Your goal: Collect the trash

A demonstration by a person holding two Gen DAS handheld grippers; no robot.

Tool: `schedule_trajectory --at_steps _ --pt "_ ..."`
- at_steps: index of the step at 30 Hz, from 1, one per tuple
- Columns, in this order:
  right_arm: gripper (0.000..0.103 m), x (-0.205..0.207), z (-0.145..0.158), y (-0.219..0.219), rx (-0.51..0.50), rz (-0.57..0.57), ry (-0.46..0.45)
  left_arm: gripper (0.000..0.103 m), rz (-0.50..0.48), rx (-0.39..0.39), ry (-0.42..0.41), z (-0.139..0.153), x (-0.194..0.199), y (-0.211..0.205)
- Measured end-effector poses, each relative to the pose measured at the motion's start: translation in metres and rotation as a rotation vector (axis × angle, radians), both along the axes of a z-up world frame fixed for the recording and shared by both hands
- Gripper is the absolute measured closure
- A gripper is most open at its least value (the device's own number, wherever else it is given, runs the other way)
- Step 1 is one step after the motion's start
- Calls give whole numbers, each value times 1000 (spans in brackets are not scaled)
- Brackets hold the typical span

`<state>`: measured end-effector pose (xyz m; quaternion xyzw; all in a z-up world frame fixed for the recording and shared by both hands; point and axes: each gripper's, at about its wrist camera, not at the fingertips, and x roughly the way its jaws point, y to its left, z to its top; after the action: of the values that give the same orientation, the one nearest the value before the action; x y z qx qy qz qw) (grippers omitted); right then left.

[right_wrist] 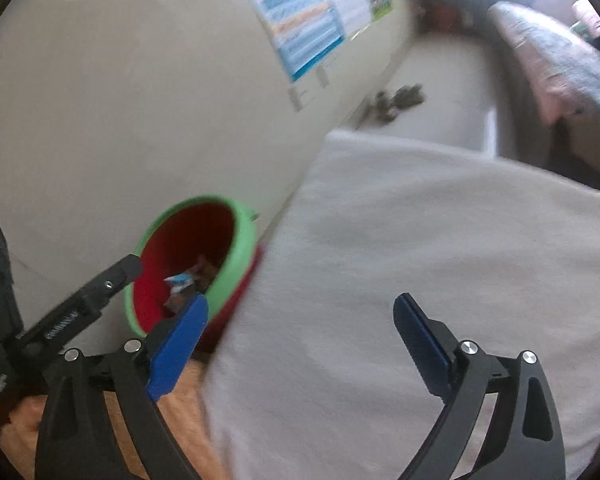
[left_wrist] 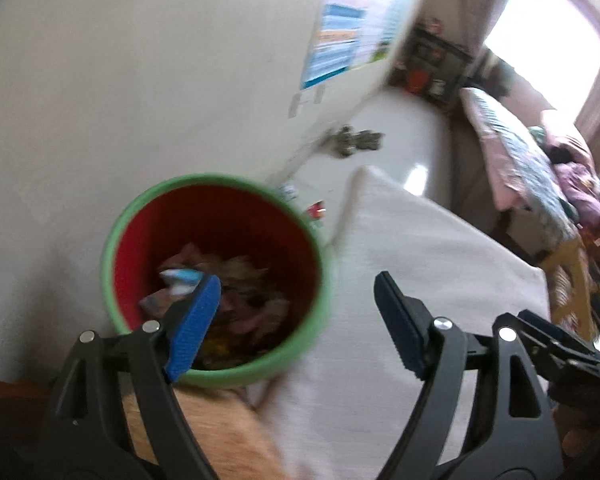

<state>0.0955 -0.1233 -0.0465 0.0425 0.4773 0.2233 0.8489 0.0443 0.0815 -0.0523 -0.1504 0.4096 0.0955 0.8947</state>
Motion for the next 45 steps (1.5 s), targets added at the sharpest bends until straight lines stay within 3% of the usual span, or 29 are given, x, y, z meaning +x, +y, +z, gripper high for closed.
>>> schedule_trajectory --at_steps 2,5,9,12,16,22,45 --pt "12 -12 24 -20 -17 -43 -107 13 -46 27 -49 18 3 -24" --pt "7 -32 64 -47 -16 -99 -313 6 -75 67 -154 46 0 -48" --pt "7 -66 103 -77 32 -171 -584 6 -69 159 -342 88 -17 -78" --pt "7 -76 107 -92 55 -205 -655 5 -51 173 -400 106 -28 -87" --pt "7 -77 102 -101 33 -247 -641 5 -22 167 -413 115 -35 -90" --pt "7 -76 89 -101 4 -255 -579 5 -7 239 -400 117 -39 -99" --pt "7 -83 83 -80 -10 -209 -568 5 11 230 -363 114 -39 -90"
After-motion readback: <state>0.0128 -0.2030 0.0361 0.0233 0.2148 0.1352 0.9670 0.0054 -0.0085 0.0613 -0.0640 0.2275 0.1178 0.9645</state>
